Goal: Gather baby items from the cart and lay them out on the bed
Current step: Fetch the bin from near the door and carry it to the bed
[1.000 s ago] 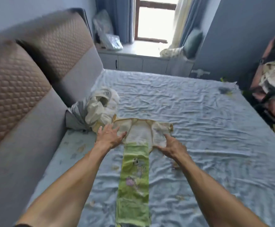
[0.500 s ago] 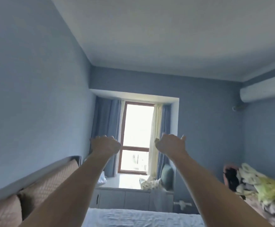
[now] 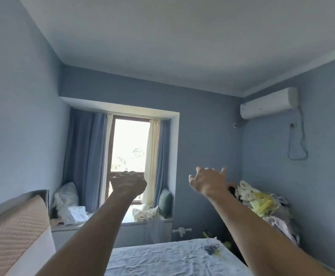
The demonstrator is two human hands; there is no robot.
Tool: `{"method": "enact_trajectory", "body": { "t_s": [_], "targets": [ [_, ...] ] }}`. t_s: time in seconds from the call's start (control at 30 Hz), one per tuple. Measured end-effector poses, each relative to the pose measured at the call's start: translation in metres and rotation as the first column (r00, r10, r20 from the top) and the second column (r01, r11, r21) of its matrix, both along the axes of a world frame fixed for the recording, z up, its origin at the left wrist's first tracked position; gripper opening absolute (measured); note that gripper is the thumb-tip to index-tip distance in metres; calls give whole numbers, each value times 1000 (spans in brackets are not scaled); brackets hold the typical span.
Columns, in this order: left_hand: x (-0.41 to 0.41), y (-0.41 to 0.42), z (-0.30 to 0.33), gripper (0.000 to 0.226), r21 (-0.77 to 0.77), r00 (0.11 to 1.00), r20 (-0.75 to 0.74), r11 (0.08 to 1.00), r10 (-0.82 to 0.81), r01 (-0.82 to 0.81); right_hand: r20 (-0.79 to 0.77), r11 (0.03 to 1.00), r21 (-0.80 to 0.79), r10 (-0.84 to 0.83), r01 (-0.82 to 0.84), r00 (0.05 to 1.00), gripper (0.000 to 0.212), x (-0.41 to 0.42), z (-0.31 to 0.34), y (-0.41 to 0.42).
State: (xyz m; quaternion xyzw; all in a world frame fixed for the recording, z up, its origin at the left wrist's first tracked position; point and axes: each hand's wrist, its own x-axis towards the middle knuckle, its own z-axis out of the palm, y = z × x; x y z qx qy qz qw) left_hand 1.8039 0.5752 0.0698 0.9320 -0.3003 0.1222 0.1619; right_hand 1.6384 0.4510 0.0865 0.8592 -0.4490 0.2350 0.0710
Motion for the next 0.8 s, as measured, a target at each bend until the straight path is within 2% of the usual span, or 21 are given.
{"method": "enact_trajectory", "body": {
  "t_s": [0.1,0.2,0.3,0.5,0.63,0.73,0.8],
  "targets": [
    [-25,-33,-7,54,70,993,0,991,-118,118,-43,976,54,-207,209,977,53,-64,-11,-29],
    [-69,-72,-7,56,41,983,32,983,-181,179,-54,916,98,-385,389,921,52,-140,-19,-56],
    [-142,-117,-1,61,33,945,41,946,-325,324,-63,857,113,-499,503,864,51,-211,-23,-76],
    [-318,-216,10,61,-5,828,45,829,-559,559,2,777,71,-627,625,779,51,-374,-7,-121],
    [-437,-273,11,60,-34,741,32,740,-671,672,25,679,49,-734,732,679,50,-509,-7,-143],
    [-533,-311,6,54,34,651,34,652,-758,757,-17,579,73,-813,812,582,50,-606,-12,-150],
    [-600,-338,4,49,97,576,102,584,-811,806,-5,507,73,-861,859,509,48,-667,-12,-159]
  ]
}}
